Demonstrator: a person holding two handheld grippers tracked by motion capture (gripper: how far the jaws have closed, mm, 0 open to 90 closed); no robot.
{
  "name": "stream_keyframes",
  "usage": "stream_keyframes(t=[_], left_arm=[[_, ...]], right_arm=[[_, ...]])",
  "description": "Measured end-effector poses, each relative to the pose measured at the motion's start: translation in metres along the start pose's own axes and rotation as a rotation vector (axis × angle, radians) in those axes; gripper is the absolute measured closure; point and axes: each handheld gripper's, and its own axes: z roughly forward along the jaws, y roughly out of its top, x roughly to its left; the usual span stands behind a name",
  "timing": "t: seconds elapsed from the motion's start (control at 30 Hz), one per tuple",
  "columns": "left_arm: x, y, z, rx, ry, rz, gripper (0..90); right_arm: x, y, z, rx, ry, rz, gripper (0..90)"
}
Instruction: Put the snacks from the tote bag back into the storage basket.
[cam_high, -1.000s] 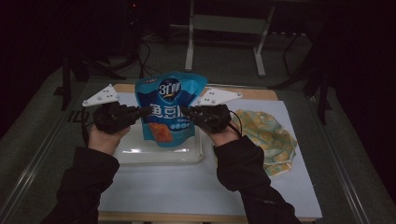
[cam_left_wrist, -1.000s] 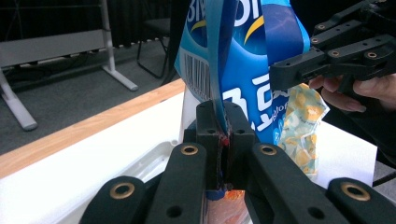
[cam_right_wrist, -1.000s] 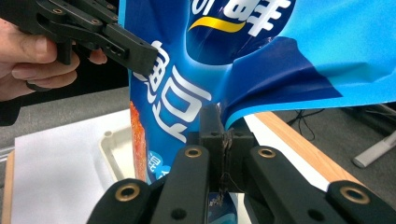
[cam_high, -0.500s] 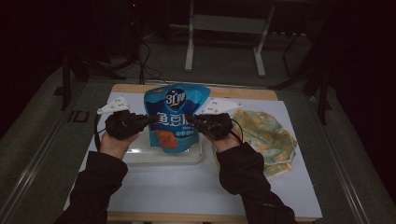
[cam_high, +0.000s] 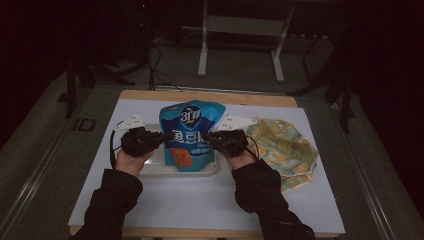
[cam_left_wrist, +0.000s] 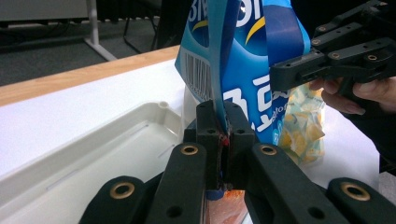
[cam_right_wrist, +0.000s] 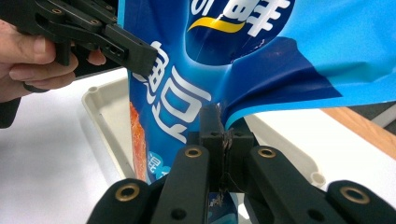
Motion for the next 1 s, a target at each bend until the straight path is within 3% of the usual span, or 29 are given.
stream_keyframes(t=[0.47, 0.8, 1.0], left_arm=[[0.005, -0.020, 0.006, -0.001, -0.019, -0.013, 88.0], [0.001, -0.029, 0.000, -0.012, -0.027, 0.010, 86.9], [0.000, -0.030, -0.001, -0.011, -0.029, -0.001, 84.5]], right_arm=[[0.001, -0.021, 0.007, 0.010, 0.015, 0.006, 89.1], [0.010, -0.025, 0.004, 0.004, 0.025, -0.008, 89.0], [0.009, -0.026, 0.002, 0.007, 0.030, 0.002, 88.1]])
